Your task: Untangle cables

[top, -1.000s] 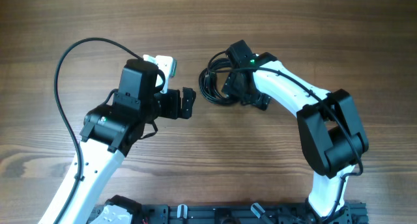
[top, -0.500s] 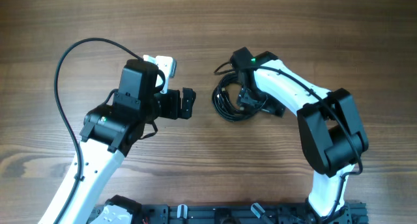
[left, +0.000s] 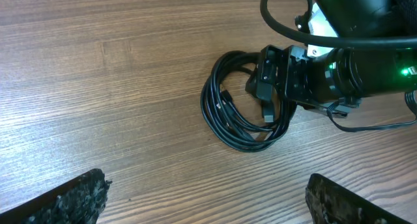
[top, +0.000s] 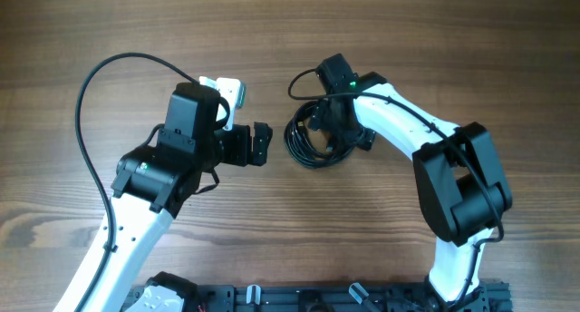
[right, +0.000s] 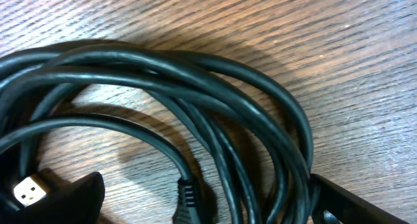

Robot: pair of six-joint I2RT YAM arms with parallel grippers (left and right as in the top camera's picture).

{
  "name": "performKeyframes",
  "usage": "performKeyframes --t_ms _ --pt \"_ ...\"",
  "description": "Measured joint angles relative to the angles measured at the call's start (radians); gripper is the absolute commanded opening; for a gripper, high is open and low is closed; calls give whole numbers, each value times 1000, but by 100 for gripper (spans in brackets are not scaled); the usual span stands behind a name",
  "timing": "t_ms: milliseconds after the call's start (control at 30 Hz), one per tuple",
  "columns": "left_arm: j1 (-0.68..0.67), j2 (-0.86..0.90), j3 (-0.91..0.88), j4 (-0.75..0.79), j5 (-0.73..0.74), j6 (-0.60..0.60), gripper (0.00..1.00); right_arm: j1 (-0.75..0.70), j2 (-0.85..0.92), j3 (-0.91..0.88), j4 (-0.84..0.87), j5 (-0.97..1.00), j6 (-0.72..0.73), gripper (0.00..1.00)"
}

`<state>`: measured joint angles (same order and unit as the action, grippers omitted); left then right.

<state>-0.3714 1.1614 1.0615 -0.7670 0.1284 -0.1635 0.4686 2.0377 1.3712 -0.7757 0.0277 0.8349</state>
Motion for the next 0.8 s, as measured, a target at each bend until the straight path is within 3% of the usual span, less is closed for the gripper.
performKeyframes --t_ms 167,367,533,600,800 --pt "0 0 0 0 0 0 100 2 3 -16 -40 32 -22 86" --pt "0 0 0 0 0 0 100 2 2 -19 -73 37 -23 47" --pt "0 0 0 0 0 0 100 2 2 -19 -83 45 -21 25" --pt "0 0 0 0 0 0 100 2 2 -19 -80 50 -21 4" --pt "0 0 0 0 0 0 100 2 0 -19 -76 59 -25 4"
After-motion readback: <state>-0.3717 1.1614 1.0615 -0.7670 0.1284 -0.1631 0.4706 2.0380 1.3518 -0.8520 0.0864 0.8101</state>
